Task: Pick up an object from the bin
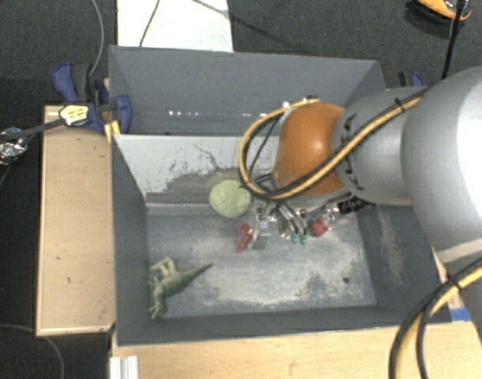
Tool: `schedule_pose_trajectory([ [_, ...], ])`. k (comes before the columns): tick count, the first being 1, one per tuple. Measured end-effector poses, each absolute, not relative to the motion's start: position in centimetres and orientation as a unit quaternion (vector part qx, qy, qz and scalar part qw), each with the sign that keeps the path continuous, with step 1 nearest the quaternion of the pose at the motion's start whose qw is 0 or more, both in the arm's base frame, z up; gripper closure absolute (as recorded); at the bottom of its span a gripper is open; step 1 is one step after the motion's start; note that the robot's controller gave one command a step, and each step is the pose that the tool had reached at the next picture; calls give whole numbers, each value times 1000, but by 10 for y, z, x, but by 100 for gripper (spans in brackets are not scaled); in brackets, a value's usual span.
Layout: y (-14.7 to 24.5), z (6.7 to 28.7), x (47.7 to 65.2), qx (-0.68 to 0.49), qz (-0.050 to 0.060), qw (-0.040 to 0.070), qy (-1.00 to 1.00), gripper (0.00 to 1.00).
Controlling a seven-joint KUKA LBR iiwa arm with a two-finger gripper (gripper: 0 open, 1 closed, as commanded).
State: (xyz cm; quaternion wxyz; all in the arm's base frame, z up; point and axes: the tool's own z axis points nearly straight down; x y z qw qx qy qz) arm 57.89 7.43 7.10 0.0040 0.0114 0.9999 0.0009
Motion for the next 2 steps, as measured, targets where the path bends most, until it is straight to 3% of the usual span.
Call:
schedule_pose_trajectory([
  [1, 74, 103, 577, 9, 0, -1, 1000, 100],
  [2, 68, 163, 579, 49, 1, 4, 999, 100],
])
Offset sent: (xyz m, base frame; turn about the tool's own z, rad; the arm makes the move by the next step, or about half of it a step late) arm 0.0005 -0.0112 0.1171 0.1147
